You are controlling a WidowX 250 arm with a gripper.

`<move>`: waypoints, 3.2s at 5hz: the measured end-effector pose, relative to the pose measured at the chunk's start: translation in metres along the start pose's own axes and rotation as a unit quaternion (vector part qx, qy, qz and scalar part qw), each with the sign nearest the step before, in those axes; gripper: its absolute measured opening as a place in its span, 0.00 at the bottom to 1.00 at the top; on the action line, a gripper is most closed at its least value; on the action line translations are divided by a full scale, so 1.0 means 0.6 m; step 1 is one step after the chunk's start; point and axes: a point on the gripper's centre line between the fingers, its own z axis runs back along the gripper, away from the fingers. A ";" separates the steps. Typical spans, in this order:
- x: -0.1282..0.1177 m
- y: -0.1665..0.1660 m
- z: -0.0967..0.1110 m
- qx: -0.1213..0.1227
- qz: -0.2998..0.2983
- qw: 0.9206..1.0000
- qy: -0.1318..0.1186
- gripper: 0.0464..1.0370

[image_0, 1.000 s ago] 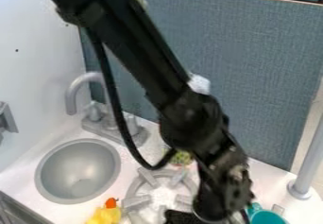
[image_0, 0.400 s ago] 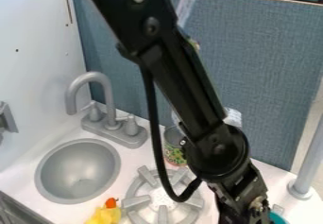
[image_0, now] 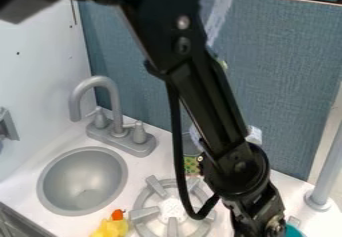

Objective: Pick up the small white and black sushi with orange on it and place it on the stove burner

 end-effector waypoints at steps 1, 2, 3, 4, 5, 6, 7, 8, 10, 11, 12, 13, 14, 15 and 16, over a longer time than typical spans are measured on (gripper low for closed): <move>0.004 -0.006 -0.020 -0.016 -0.001 1.000 -0.007 0.97; 0.017 -0.014 -0.034 -0.025 -0.001 1.000 -0.015 0.96; 0.028 -0.013 -0.044 -0.025 0.020 0.999 -0.030 0.87; 0.027 -0.016 -0.043 -0.030 0.021 0.999 -0.028 0.63; 0.013 -0.007 -0.023 -0.024 0.036 0.999 0.010 0.55; 0.029 0.022 0.043 -0.036 0.111 0.993 -0.010 0.55; 0.046 0.073 0.082 -0.031 0.172 0.984 -0.042 0.55; 0.064 0.139 0.096 -0.013 0.221 0.973 -0.062 0.55; 0.073 0.246 0.097 0.037 0.299 0.950 -0.087 0.55; 0.080 0.268 0.083 0.042 0.324 0.942 -0.080 0.55; 0.082 0.281 0.073 0.038 0.338 0.938 -0.063 0.55; 0.094 0.281 0.054 0.033 0.341 0.939 -0.039 0.55; 0.109 0.273 0.041 0.017 0.332 0.943 -0.021 0.55; 0.116 0.272 0.039 0.017 0.335 0.942 -0.013 0.63; 0.118 0.271 0.040 0.017 0.331 0.943 -0.013 0.92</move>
